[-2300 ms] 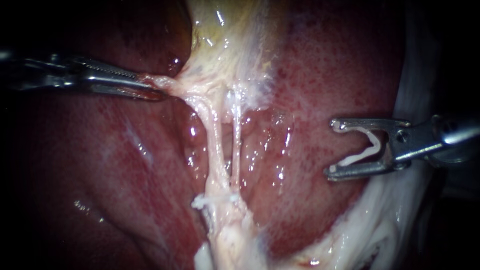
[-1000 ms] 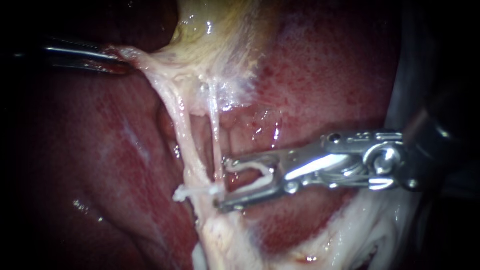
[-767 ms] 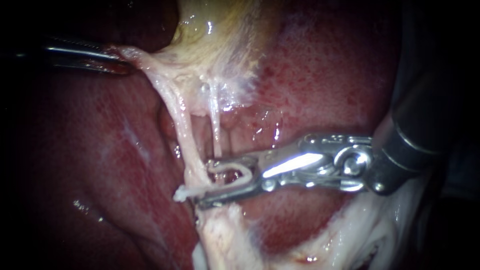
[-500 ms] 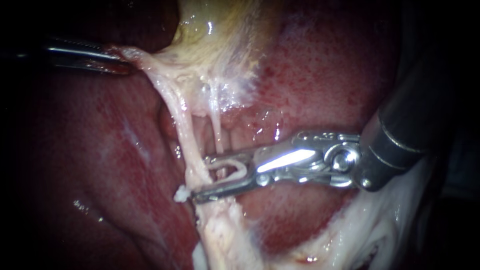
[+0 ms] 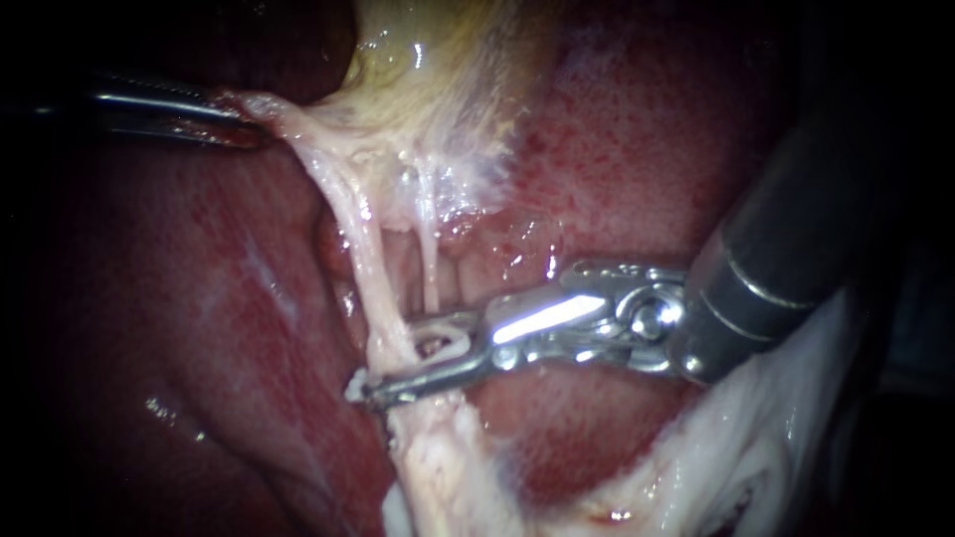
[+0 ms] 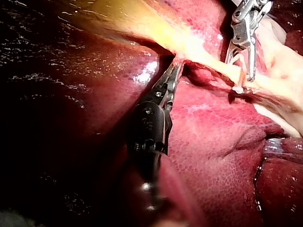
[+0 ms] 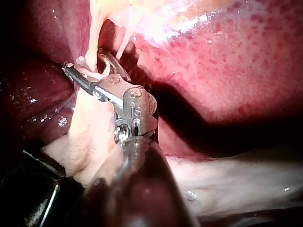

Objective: Clipping second clip left tube

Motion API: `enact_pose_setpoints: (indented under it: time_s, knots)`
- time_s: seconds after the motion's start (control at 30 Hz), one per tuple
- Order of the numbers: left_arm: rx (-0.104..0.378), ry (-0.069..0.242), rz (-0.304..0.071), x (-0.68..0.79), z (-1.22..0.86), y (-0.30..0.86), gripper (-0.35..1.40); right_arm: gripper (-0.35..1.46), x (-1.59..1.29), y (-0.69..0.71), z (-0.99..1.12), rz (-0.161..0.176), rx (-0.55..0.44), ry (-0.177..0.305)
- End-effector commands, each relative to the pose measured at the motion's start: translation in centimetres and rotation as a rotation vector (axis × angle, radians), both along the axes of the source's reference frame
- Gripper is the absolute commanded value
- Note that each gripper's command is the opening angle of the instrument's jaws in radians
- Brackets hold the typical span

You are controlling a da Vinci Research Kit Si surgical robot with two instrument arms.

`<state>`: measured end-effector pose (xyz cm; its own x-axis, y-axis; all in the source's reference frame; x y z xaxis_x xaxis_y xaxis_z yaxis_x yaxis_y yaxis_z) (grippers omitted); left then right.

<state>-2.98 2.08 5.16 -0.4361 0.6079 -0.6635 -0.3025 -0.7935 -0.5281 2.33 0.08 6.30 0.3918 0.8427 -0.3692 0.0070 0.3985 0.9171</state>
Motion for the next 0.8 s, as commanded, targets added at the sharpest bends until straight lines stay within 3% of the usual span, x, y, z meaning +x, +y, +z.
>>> enact_pose_setpoints:
  time_s: [0.03, 0.47, 0.8]
  knots:
    - [0.0, 0.0, 0.0, 0.0, 0.0, 0.0, -0.35, 0.5, 0.02, -0.01, 0.0, 0.004, 0.007, 0.003]
    - [0.0, 0.001, -0.001, -0.01, 0.0, 0.0, -0.35, 0.5, 0.23, -0.13, -0.23, 0.055, 0.072, 0.109]
    - [0.0, 0.001, -0.001, -0.01, 0.0, 0.0, -0.35, 0.42, 0.26, -0.15, -0.42, 0.008, 0.092, 0.181]
